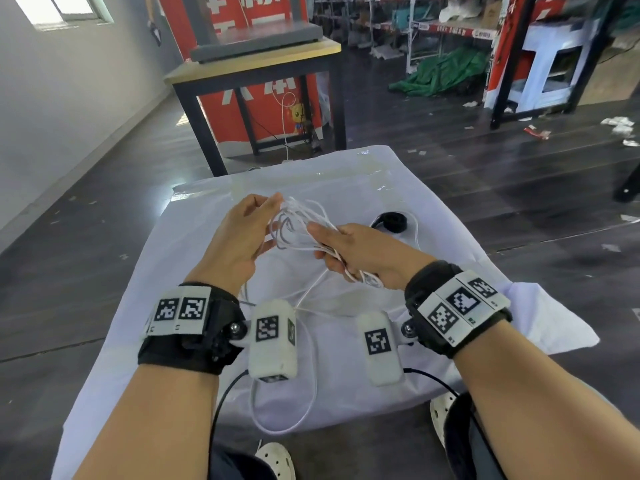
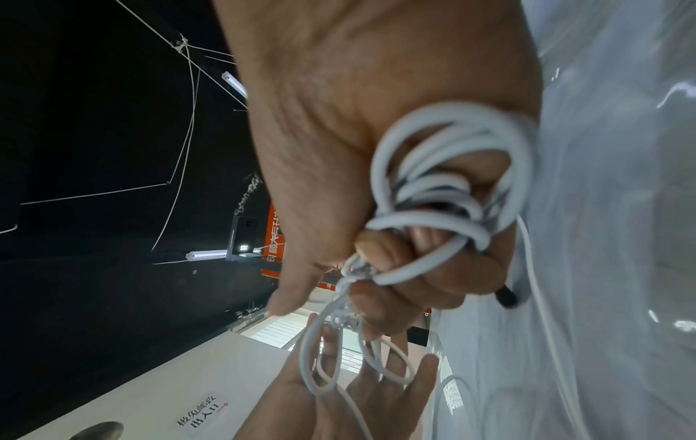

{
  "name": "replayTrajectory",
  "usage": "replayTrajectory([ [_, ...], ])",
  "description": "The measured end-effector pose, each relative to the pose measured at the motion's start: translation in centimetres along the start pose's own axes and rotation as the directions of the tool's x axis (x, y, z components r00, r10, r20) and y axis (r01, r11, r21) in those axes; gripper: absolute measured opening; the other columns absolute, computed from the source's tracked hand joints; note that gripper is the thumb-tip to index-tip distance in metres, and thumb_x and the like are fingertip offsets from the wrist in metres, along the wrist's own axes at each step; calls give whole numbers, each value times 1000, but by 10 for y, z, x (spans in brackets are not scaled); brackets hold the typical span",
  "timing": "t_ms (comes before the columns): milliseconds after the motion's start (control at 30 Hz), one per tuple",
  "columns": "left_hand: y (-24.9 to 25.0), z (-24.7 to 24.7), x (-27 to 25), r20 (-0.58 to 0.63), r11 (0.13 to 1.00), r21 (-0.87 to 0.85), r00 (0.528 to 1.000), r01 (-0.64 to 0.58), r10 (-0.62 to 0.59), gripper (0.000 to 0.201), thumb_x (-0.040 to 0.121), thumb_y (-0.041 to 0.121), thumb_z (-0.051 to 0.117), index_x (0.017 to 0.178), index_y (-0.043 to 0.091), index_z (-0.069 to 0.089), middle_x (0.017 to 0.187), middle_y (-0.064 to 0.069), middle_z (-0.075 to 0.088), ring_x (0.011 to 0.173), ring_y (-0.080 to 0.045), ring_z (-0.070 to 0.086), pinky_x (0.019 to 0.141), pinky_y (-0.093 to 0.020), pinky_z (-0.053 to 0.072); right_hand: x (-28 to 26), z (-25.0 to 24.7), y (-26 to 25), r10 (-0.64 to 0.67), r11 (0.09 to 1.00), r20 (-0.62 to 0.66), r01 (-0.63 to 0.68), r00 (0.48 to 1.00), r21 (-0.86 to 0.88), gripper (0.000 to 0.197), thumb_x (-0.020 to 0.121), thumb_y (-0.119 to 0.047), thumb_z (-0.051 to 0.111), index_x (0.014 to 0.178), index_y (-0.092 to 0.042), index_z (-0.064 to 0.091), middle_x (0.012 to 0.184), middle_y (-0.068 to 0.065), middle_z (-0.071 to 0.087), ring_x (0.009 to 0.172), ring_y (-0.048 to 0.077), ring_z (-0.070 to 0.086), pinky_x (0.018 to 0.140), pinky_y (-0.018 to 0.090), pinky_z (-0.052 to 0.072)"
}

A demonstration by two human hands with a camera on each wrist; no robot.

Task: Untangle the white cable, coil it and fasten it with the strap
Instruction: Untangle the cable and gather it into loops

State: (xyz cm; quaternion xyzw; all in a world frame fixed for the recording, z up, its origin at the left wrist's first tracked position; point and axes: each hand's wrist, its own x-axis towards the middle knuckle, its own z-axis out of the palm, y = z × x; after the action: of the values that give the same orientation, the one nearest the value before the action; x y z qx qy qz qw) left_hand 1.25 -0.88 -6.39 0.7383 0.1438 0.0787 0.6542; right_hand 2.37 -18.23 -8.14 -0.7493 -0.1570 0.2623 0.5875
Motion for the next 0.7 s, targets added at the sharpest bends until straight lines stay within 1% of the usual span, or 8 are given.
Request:
replayTrajectory([
  [67, 3, 2, -2, 45, 977, -191, 995, 95, -88, 17, 93, 32, 61, 83, 18, 59, 90, -4, 68, 85, -21, 66, 85, -43, 55, -1, 2, -2, -5, 1000, 17, 5, 1000, 2, 48, 89, -59, 48, 82, -12, 55, 53, -5, 42, 47, 10, 27, 47, 21, 24],
  [167, 6, 4, -2, 90, 927, -335, 985, 169, -147, 18, 93, 32, 60, 84, 17, 59, 110, -16, 66, 100, -31, 66, 89, -57, 51, -2, 2, -3, -79, 996, 86, 82, 993, -33, 34, 89, -46, 60, 89, -11, 61, 59, -3, 42, 53, 11, 31, 49, 22, 28],
  [233, 6, 6, -3, 95, 892, -410, 982, 189, -165, 19, 92, 31, 62, 84, 13, 60, 118, -21, 65, 106, -35, 66, 89, -58, 51, -5, 3, -4, -104, 991, 119, 113, 988, -73, 26, 90, -35, 62, 94, -10, 62, 62, -1, 42, 52, 9, 33, 47, 20, 29],
  [333, 5, 10, -1, 91, 864, -472, 984, 177, -152, 23, 95, 29, 58, 97, 7, 60, 119, -24, 64, 109, -36, 64, 92, -53, 51, -4, 5, -4, -94, 991, 84, 102, 992, -92, 25, 94, -35, 57, 81, -13, 58, 56, -3, 42, 45, 8, 34, 43, 18, 32],
  [400, 5, 11, -1, 89, 848, -503, 986, 167, -142, 27, 95, 29, 56, 104, 3, 59, 113, -23, 66, 104, -35, 66, 91, -49, 52, -2, 5, -2, -104, 986, 52, 110, 993, -125, 30, 96, -37, 52, 81, -13, 60, 55, -5, 43, 50, 10, 37, 53, 23, 37],
  [500, 7, 14, -2, 74, 810, -566, 988, 156, -138, 24, 95, 27, 57, 92, 4, 59, 95, -21, 69, 86, -30, 68, 86, -46, 55, 2, 7, 2, -111, 991, 18, 112, 994, -75, 27, 97, -33, 51, 92, -9, 63, 60, -1, 44, 58, 11, 49, 77, 35, 51],
  [533, 7, 15, -2, 73, 793, -589, 988, 155, -139, 25, 95, 27, 56, 91, 3, 59, 93, -21, 69, 85, -31, 69, 85, -47, 56, 3, 8, 2, -106, 994, 17, 106, 994, -13, 24, 97, -30, 52, 92, -8, 60, 60, 0, 43, 57, 10, 52, 79, 33, 54],
  [700, 6, 19, -4, 84, 729, -666, 988, 155, -133, 26, 98, 26, 51, 90, 2, 57, 86, -25, 72, 79, -33, 73, 72, -48, 58, 2, 6, 3, -117, 993, 80, 116, 990, 21, 30, 94, -26, 58, 97, 4, 65, 53, -2, 40, 50, 10, 44, 57, 18, 48],
])
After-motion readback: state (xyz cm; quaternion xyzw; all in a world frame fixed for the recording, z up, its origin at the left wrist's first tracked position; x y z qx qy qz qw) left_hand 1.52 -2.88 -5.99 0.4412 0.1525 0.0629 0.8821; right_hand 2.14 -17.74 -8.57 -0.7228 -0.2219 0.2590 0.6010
